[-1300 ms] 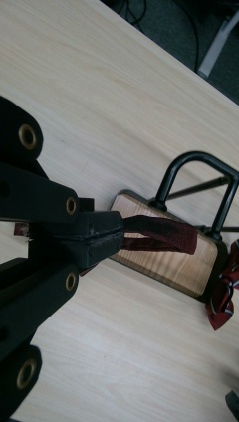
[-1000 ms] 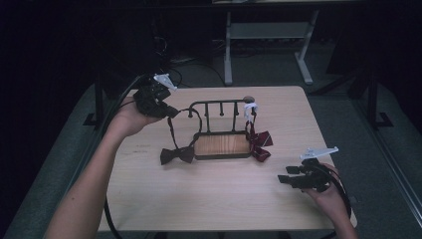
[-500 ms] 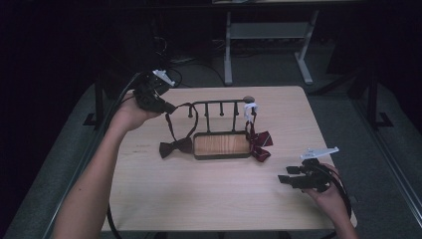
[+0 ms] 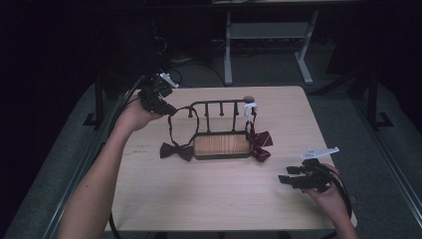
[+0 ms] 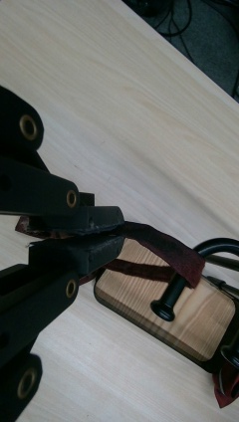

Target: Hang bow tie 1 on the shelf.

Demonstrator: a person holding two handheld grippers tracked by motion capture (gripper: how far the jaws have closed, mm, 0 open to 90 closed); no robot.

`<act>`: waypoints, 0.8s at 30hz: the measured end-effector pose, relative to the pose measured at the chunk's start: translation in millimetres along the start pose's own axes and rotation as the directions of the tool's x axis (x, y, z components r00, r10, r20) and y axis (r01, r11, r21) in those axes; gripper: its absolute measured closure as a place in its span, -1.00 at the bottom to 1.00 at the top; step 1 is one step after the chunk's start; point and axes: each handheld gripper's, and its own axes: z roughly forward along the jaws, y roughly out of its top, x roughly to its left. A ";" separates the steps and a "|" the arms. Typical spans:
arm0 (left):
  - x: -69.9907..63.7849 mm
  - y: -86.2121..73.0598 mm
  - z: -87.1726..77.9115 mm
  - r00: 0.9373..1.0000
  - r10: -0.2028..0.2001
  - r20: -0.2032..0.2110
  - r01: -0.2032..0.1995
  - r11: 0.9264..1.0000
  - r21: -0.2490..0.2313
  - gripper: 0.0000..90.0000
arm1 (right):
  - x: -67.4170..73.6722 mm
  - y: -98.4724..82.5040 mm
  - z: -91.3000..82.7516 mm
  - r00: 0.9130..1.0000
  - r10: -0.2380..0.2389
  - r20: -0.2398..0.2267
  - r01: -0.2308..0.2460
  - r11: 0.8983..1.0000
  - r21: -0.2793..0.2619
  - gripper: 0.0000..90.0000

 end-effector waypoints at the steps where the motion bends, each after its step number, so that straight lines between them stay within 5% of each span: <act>1: 0.5 -1.5 1.2 1.000 -0.005 -0.001 0.005 1.000 0.000 0.87 | -0.1 0.0 0.0 1.000 -0.001 0.000 0.001 1.000 -0.001 -0.03; 14: 2.6 -19.3 2.9 0.999 -0.040 0.022 0.040 0.999 -0.021 0.64 | -0.1 0.2 0.5 1.000 0.003 0.001 -0.003 1.000 0.003 -0.03; 24: -7.1 -31.8 1.2 0.999 -0.015 0.033 0.016 0.999 -0.031 0.56 | -2.0 -1.1 -1.3 1.000 0.006 0.009 -0.006 1.000 -0.005 -0.05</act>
